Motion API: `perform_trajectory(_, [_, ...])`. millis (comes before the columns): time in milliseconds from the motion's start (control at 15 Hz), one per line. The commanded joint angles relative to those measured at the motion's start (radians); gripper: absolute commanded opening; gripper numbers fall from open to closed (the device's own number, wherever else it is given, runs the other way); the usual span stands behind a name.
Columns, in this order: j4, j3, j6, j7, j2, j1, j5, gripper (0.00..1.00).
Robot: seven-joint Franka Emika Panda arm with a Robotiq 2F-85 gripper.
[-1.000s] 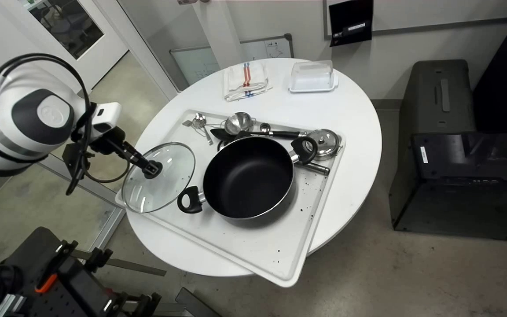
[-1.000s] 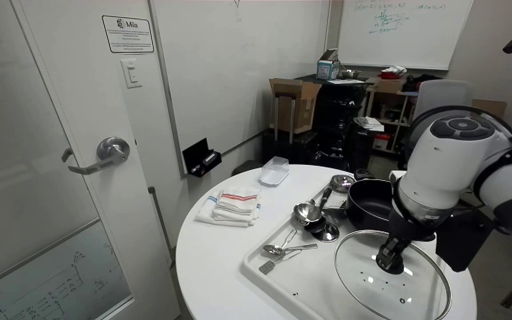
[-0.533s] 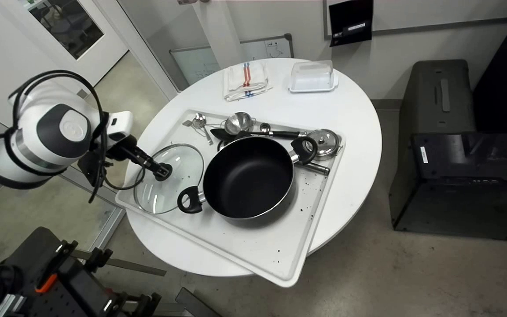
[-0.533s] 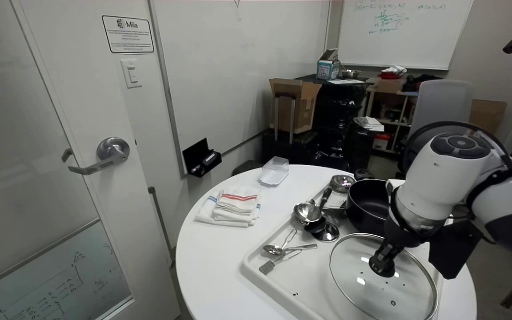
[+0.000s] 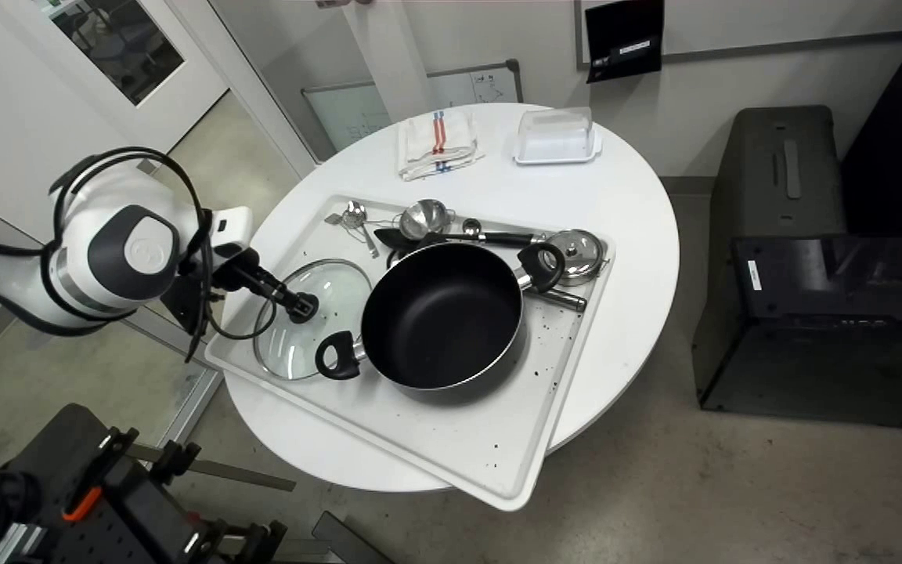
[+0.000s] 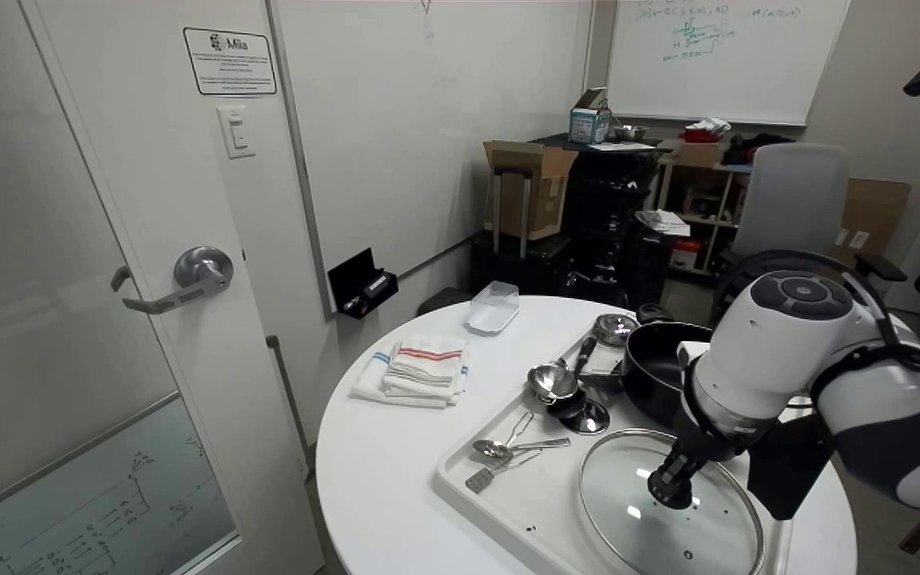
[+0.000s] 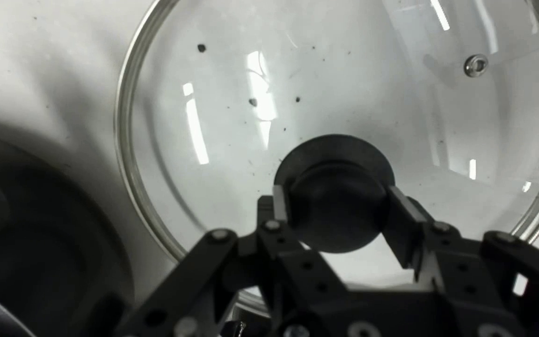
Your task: Pick up the lid from the pot and put it on the table
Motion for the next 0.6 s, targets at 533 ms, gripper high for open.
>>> perform_trajectory(533, [0.053,0.024,0.012,-0.271,0.059,0.030,0.331,0.25])
